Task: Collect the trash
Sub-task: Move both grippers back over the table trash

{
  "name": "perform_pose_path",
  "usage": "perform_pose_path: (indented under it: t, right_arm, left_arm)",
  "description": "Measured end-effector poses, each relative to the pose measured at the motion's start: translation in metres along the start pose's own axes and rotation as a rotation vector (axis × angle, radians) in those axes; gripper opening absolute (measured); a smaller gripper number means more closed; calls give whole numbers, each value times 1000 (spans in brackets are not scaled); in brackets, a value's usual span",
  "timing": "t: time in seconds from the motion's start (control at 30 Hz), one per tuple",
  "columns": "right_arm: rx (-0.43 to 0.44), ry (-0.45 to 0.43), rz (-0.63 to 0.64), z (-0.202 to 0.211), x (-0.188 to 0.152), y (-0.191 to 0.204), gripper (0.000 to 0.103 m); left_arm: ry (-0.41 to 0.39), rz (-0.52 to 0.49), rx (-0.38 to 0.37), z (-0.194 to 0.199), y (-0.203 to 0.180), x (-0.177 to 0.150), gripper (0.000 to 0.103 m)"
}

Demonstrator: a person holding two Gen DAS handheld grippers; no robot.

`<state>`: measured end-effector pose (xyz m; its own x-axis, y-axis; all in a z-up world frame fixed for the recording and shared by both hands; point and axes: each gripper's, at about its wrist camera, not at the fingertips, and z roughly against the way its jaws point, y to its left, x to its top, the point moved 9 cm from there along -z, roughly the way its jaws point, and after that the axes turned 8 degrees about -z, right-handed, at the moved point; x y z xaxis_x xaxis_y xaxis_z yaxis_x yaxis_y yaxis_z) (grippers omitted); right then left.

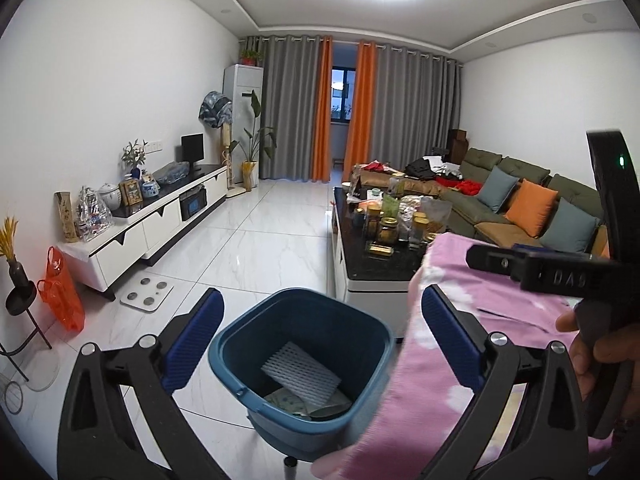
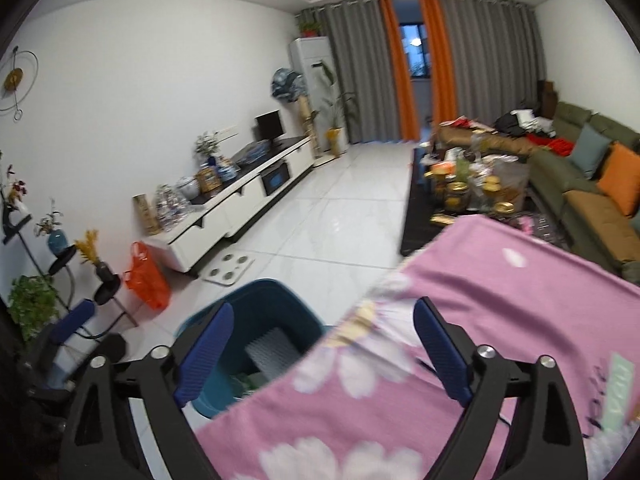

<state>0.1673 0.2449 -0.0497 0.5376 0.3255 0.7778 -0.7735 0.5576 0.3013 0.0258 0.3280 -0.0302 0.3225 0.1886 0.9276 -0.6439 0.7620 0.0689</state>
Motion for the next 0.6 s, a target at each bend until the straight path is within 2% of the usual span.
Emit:
perform_pose_path:
  t: [0.17, 0.6]
  right_arm:
    - [-70, -32, -29, 28, -6, -37, 96]
    - [-268, -104, -103, 104, -28, -120, 96]
  left_arm:
    - [-9, -20, -37, 19, -31, 11, 97]
    - [-13, -67, -187, 50, -113, 22, 97]
